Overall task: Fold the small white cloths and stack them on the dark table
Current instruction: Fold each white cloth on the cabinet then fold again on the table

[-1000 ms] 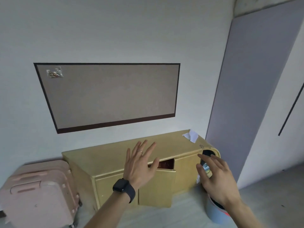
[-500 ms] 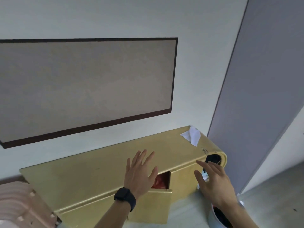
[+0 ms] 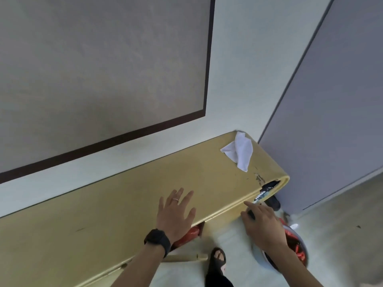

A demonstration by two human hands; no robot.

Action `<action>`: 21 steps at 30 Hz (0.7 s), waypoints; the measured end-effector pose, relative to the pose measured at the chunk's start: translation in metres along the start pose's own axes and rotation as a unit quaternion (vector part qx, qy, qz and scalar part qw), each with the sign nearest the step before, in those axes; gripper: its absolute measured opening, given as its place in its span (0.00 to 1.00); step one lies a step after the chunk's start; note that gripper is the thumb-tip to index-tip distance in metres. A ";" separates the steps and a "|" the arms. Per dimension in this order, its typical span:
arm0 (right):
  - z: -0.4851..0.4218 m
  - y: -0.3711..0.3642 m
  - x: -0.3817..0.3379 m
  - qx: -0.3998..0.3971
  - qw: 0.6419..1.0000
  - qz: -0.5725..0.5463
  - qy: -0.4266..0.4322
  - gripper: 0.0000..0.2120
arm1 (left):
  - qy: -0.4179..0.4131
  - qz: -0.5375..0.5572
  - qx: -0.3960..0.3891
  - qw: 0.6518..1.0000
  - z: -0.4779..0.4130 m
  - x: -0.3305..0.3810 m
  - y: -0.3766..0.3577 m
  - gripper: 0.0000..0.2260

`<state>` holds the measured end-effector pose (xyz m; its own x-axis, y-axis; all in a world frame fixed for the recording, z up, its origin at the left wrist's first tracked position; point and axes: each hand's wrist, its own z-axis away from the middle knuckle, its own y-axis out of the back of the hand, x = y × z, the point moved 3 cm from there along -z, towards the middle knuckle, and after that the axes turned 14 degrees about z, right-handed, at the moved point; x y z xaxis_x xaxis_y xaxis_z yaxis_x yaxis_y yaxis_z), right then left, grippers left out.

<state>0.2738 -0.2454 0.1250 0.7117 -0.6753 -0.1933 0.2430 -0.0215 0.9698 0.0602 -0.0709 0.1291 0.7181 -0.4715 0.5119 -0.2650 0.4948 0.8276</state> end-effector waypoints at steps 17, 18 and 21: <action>-0.294 -0.124 0.055 -0.107 0.991 0.062 -0.051 0.25 | 0.178 0.016 -0.126 0.976 -0.208 -0.037 -0.132 0.29; -0.299 -0.133 0.057 -0.103 0.991 0.062 -0.056 0.24 | 0.180 0.014 -0.131 0.975 -0.212 -0.040 -0.138 0.30; -0.308 -0.149 0.060 -0.070 0.994 0.061 -0.066 0.19 | 0.185 0.015 -0.154 0.970 -0.212 -0.050 -0.155 0.32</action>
<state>0.4833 -0.0554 -0.0768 0.6515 -0.7574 -0.0448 0.2550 0.1631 0.9531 0.2022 0.0310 -0.0738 0.9101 -0.1870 0.3699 -0.1252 0.7267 0.6755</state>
